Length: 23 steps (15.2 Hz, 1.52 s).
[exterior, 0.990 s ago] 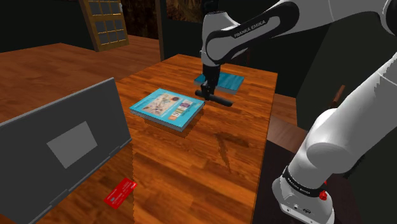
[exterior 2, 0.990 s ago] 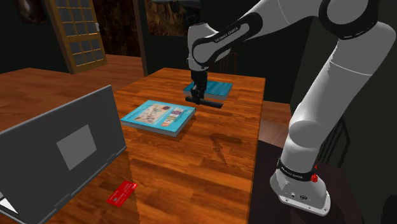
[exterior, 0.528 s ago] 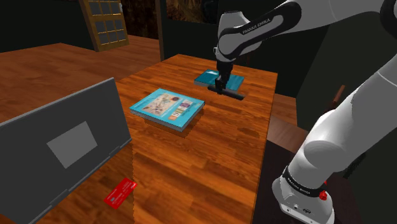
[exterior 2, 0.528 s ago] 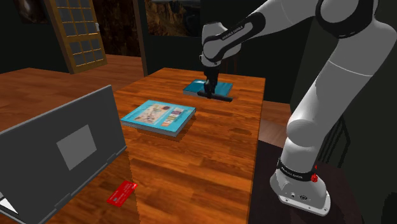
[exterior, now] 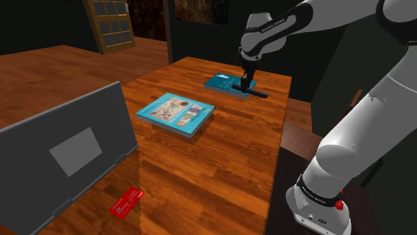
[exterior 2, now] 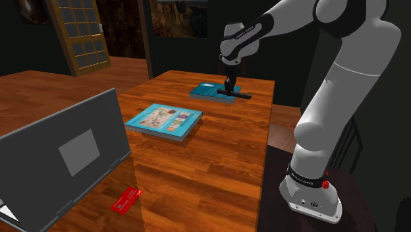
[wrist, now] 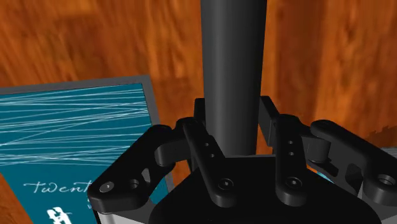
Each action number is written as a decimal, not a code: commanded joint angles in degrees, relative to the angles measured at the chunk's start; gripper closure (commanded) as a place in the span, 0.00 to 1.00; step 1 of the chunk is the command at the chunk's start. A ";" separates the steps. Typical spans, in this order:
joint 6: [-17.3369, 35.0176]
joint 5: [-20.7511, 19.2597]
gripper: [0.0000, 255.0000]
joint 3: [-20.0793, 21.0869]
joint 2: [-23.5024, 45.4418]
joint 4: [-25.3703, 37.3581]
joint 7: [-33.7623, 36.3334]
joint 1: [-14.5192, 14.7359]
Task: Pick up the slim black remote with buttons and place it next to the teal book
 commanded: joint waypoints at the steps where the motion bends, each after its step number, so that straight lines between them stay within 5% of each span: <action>1: 0.09 0.49 1.00 -1.73 2.19 2.30 -3.18 -1.02; 13: -1.57 7.34 1.00 -9.95 16.23 18.09 -22.40 -8.54; 23: -8.01 16.34 1.00 -11.88 33.17 40.03 -36.44 -19.11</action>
